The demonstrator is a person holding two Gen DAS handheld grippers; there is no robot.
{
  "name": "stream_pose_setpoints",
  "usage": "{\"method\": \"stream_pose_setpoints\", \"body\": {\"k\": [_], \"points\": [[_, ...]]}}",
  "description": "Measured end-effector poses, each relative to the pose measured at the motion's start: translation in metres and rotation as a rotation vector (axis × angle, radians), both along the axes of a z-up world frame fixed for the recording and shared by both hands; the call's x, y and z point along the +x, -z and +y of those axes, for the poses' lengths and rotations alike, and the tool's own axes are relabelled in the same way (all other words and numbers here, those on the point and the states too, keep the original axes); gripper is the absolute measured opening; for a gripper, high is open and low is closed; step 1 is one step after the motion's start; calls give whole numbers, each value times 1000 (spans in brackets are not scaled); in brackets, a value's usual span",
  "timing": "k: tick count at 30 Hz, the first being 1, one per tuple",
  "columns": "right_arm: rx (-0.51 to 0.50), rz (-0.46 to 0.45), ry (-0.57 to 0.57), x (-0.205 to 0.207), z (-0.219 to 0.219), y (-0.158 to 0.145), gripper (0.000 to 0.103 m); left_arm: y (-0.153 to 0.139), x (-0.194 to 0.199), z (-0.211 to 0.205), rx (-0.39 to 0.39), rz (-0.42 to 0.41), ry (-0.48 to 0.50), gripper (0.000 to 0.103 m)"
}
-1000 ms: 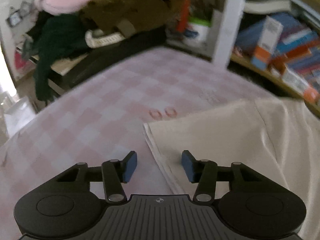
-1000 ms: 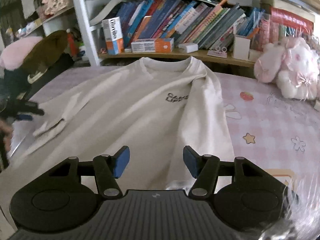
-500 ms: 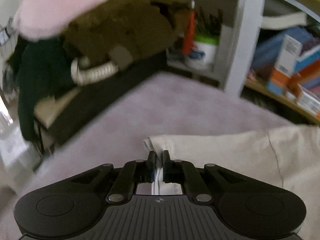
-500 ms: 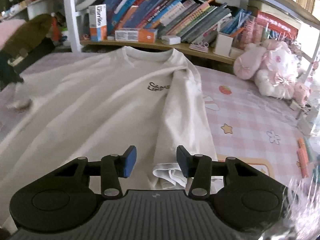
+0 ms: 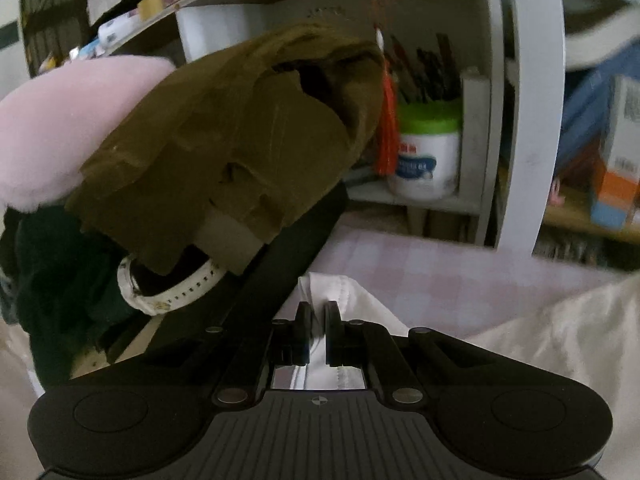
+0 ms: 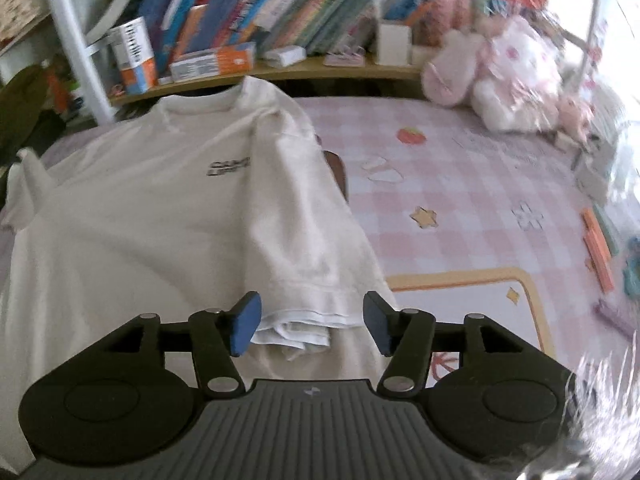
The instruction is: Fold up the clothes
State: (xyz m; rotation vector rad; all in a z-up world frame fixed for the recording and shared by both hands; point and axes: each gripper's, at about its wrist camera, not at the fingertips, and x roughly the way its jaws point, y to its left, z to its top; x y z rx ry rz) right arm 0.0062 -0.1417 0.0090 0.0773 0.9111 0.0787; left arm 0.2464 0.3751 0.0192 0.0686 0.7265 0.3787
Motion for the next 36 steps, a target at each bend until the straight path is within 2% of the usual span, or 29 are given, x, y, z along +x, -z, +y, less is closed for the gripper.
{"method": "stream_pose_setpoints", "body": {"k": [1, 3, 5, 7, 10, 13, 16, 18, 19, 20, 24, 26, 28, 30, 33, 36], "points": [[9, 14, 11, 1, -3, 2, 55, 3, -1, 1, -1, 27, -2, 14], [24, 31, 26, 4, -11, 6, 56, 7, -8, 2, -10, 72, 2, 15], [40, 40, 44, 8, -18, 10, 55, 3, -29, -4, -14, 51, 23, 15], [72, 47, 76, 13, -27, 13, 55, -4, -60, -14, -33, 3, 62, 15], [89, 50, 137, 19, -36, 19, 55, -11, -118, -43, -111, -40, 165, 16], [111, 76, 172, 27, -43, 29, 51, -8, -172, -86, -178, -24, 284, 17], [142, 108, 184, 34, -50, 38, 41, -3, -217, -132, -202, 13, 388, 17], [156, 110, 167, 35, -53, 41, 34, -1, -232, -149, -198, 36, 401, 17], [162, 110, 147, 35, -54, 41, 28, 1, -237, -156, -196, 47, 401, 17], [172, 115, 120, 36, -54, 42, 14, 2, -243, -163, -193, 59, 402, 18], [147, 118, -25, 42, -55, 38, 6, 7, -265, -191, -184, 103, 403, 18], [99, 93, -90, 49, -64, 30, 6, 9, -276, -205, -179, 125, 403, 18], [-9, 41, -122, 61, -81, 22, 6, 11, -285, -216, -170, 143, 400, 18], [-183, -7, -157, 77, -94, 21, 5, 12, -289, -219, -157, 156, 383, 18], [-444, -39, -213, 109, -113, 35, 5, 14, -294, -221, -161, 181, 349, 18], [-556, -34, -207, 138, -133, 50, 5, 13, -298, -223, -166, 187, 314, 23]]}}
